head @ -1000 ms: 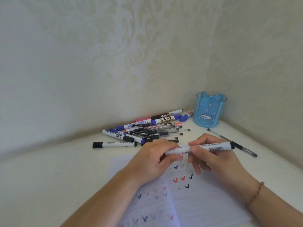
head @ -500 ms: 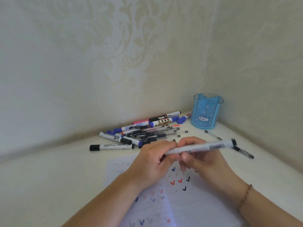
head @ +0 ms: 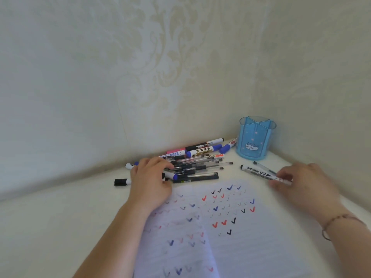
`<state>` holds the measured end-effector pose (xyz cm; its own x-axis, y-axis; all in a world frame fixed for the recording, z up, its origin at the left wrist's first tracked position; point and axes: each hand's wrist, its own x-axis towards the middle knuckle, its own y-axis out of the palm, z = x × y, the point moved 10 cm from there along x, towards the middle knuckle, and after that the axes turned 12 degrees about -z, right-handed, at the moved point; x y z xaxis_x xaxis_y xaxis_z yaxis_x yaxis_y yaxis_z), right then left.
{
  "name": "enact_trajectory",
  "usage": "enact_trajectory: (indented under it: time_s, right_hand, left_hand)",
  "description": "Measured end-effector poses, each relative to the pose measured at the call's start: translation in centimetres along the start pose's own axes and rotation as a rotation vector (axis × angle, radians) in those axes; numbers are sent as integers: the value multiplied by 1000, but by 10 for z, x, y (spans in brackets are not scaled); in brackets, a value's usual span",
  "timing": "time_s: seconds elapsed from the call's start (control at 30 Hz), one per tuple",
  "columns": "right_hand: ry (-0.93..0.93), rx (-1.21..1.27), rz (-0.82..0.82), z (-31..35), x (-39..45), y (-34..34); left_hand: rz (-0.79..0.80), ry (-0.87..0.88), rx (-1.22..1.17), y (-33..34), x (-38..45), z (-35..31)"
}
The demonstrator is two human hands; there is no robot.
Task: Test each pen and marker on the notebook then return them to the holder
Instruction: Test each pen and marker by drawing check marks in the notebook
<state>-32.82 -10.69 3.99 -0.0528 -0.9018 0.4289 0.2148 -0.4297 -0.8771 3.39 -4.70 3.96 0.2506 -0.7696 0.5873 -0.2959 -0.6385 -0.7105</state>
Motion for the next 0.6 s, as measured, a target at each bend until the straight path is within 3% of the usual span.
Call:
enact_trajectory:
  time_s: [0.23, 0.4, 0.53, 0.6]
  right_hand:
    - [222, 99, 34, -36, 3, 8]
    - [132, -40, -43, -25, 3, 2]
    - [-60, 213, -304, 34, -13, -41]
    - [-202, 433, -236, 77, -33, -49]
  left_hand:
    - [-9, -29, 37, 2, 1, 6]
    - [-74, 62, -32, -1, 2, -6]
    - [-307, 363, -237, -30, -2, -49]
    - [-385, 586, -342, -44, -17, -82]
